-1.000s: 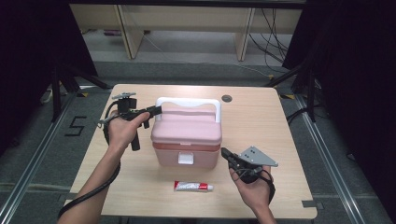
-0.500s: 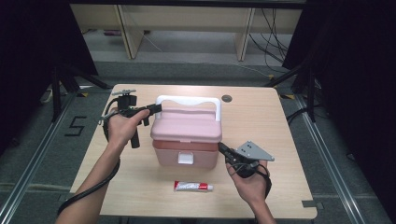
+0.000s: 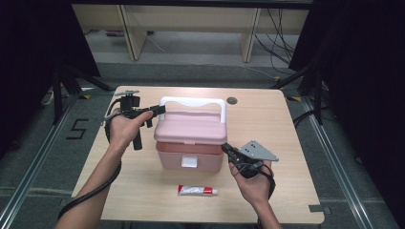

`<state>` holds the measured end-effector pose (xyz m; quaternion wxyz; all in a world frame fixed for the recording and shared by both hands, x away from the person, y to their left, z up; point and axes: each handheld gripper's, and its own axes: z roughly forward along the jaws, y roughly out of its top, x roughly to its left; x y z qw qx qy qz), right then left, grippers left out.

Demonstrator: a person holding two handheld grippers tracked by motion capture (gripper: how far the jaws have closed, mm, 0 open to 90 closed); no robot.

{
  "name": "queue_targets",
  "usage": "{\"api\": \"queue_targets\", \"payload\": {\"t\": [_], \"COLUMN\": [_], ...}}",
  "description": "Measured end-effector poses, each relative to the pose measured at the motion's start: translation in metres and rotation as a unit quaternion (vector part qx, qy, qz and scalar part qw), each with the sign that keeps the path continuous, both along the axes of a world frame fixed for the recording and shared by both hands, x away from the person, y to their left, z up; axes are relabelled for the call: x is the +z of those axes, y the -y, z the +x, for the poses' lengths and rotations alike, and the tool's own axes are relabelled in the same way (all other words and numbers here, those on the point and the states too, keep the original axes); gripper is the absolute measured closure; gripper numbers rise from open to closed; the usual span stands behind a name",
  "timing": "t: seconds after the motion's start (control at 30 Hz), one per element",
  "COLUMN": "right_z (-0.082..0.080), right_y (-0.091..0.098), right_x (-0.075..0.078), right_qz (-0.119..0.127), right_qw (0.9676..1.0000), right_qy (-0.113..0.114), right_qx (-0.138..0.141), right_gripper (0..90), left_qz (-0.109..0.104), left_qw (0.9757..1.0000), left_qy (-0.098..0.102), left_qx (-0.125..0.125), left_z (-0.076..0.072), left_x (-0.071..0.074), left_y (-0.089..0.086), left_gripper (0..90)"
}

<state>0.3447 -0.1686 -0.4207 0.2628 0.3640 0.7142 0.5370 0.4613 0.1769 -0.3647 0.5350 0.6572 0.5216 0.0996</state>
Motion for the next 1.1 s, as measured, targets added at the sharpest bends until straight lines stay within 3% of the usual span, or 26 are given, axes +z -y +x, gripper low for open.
{"api": "queue_targets", "payload": {"t": [0.03,0.07,0.1,0.23,0.33,0.4,0.43,0.47,0.53,0.57,0.63,0.67,0.73,0.77,0.8,0.93,1.0,1.1], "right_z": [0.0,0.001,0.001,0.002,0.001,0.002,0.002,0.002,0.002,0.003,0.002,0.003,0.003,0.003,0.002,0.003,0.005,0.005], "right_y": [0.0,-0.001,-0.001,0.001,-0.001,0.001,0.001,0.001,0.0,0.001,0.0,0.001,0.001,0.001,-0.001,0.0,0.0,0.0], "right_x": [0.0,0.0,0.0,0.002,0.002,0.004,0.004,0.004,0.005,0.005,0.005,0.005,0.005,0.005,0.006,0.008,0.008,0.01], "right_qz": [0.0,0.002,0.006,-0.002,0.012,-0.003,-0.004,-0.004,0.0,-0.007,0.003,0.0,0.002,-0.003,0.008,0.005,0.003,0.008], "right_qw": [1.0,1.0,1.0,1.0,0.9999,1.0,1.0,1.0,1.0,0.9999,1.0,0.9999,1.0,0.9999,0.9999,1.0,0.9999,0.9999], "right_qy": [0.0,0.001,0.002,0.009,-0.003,0.007,0.007,0.007,0.0,0.011,0.0,0.011,0.009,0.014,-0.001,0.002,0.013,0.005], "right_qx": [0.0,0.008,0.002,0.0,0.001,0.0,-0.001,-0.001,-0.002,-0.005,-0.004,-0.001,0.0,-0.006,-0.008,-0.006,-0.006,-0.007], "right_gripper": [90.0,90.0,90.0,90.0,90.0,90.0,90.0,90.0,90.0,90.0,90.0,90.0,90.0,90.0,90.0,90.0,90.0,90.0], "left_qz": [0.002,0.002,0.004,0.023,0.025,0.029,0.01,0.008,0.015,0.022,0.028,0.033,0.041,0.041,0.04,0.034,0.038,0.046], "left_qw": [1.0,0.9998,0.9995,0.9943,0.9899,0.9876,0.9858,0.9847,0.9822,0.9803,0.9782,0.9775,0.9761,0.9759,0.9753,0.9729,0.9722,0.9691], "left_qy": [0.009,0.019,0.033,0.104,0.139,0.155,0.168,0.174,0.187,0.195,0.204,0.205,0.206,0.205,0.205,0.208,0.205,0.205], "left_qx": [-0.002,-0.001,0.002,0.005,-0.001,-0.004,-0.007,-0.009,-0.009,-0.016,-0.027,-0.034,-0.056,-0.064,-0.071,-0.094,-0.107,-0.129], "left_z": [-0.001,-0.002,-0.005,-0.02,-0.038,-0.054,-0.06,-0.066,-0.081,-0.087,-0.097,-0.103,-0.114,-0.118,-0.121,-0.134,-0.139,-0.141], "left_x": [0.0,0.001,0.002,0.009,0.013,0.014,0.013,0.012,0.008,0.005,-0.001,-0.005,-0.015,-0.02,-0.023,-0.039,-0.047,-0.062], "left_y": [0.0,-0.001,-0.001,-0.006,-0.009,-0.013,-0.014,-0.015,-0.017,-0.018,-0.017,-0.016,-0.012,-0.01,-0.008,0.008,0.017,0.03], "left_gripper": [70.2,59.1,55.0,49.1,55.7,62.9,66.5,66.5,74.5,78.1,83.4,85.4,89.0,89.7,89.8,90.0,90.0,90.0]}}
